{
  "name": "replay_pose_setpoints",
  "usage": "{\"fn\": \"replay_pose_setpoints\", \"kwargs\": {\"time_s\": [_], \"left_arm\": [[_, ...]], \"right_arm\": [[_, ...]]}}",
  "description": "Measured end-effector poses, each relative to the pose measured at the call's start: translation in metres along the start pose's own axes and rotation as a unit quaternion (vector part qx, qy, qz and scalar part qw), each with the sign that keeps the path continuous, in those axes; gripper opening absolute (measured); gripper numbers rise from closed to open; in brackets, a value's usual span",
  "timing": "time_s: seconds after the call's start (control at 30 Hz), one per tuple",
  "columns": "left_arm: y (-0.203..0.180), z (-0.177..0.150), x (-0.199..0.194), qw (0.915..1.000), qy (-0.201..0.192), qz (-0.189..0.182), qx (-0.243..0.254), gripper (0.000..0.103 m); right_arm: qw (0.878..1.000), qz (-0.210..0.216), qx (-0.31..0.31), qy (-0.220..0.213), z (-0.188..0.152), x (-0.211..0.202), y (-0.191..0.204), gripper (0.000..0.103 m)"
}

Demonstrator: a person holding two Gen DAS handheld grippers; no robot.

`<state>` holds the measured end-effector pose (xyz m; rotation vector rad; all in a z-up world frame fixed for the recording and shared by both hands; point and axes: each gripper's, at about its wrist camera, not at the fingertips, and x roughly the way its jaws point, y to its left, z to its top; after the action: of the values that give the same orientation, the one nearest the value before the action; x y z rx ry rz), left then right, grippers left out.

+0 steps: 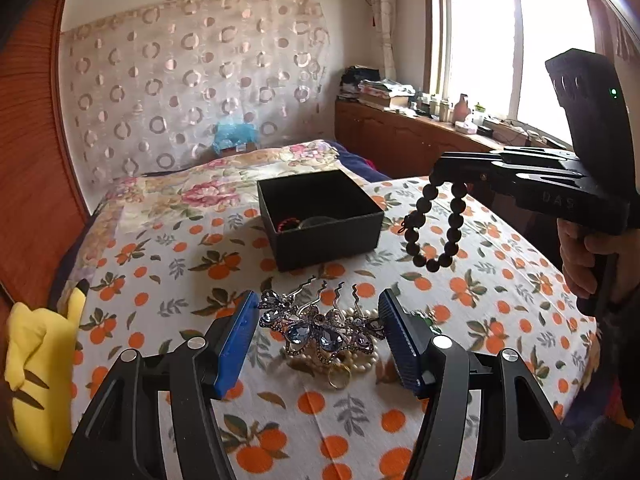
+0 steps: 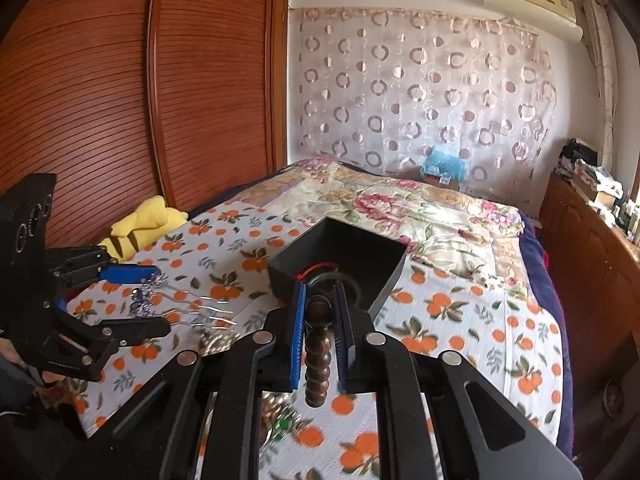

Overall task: Organize jewelry
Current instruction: 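Carry the brooch and bead bracelet into the black box and open both tools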

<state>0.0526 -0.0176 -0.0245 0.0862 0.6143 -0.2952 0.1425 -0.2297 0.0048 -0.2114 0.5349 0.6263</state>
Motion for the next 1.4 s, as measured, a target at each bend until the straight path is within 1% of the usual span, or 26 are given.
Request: {"fn": "replay_pose_setpoints", "kwargs": {"time_s": [0.17, 0.4, 0.5, 0.6, 0.7, 1.03, 1.2, 1.37, 1.4], "left_arm": [[0.008, 0.012, 0.008, 0.9999, -0.008, 0.008, -0.009, 0.059], [0.014, 0.033, 0.019, 0.9997, -0.016, 0.019, -0.006, 0.059], [0.018, 0.044, 0.028, 0.9995, -0.018, 0.026, -0.007, 0.059], [0.019, 0.055, 0.041, 0.9989, -0.023, 0.041, -0.004, 0.059], [0.02, 0.063, 0.057, 0.9985, -0.017, 0.052, 0.001, 0.059], [0.016, 0.078, 0.107, 0.9977, 0.006, 0.067, 0.007, 0.059], [0.01, 0.083, 0.129, 0.9974, 0.014, 0.069, 0.016, 0.059], [0.01, 0.091, 0.148, 0.9974, 0.02, 0.068, 0.013, 0.059], [0.01, 0.092, 0.15, 0.9974, 0.021, 0.067, 0.013, 0.061]], "right_arm": [[1.0, -0.005, 0.012, -0.003, 0.012, 0.014, -0.014, 0.015], [0.999, -0.005, 0.034, -0.012, 0.036, 0.031, -0.035, 0.015], [0.999, -0.009, 0.035, -0.013, 0.043, 0.037, -0.041, 0.015], [0.999, -0.015, 0.035, -0.014, 0.049, 0.044, -0.046, 0.015], [0.999, -0.017, 0.038, -0.014, 0.054, 0.049, -0.051, 0.015], [0.999, -0.021, 0.037, -0.011, 0.056, 0.058, -0.059, 0.015], [0.999, -0.02, 0.041, -0.008, 0.049, 0.06, -0.063, 0.015], [0.999, -0.021, 0.043, -0.005, 0.046, 0.061, -0.066, 0.015], [0.999, -0.021, 0.044, -0.005, 0.046, 0.061, -0.066, 0.015]]}}
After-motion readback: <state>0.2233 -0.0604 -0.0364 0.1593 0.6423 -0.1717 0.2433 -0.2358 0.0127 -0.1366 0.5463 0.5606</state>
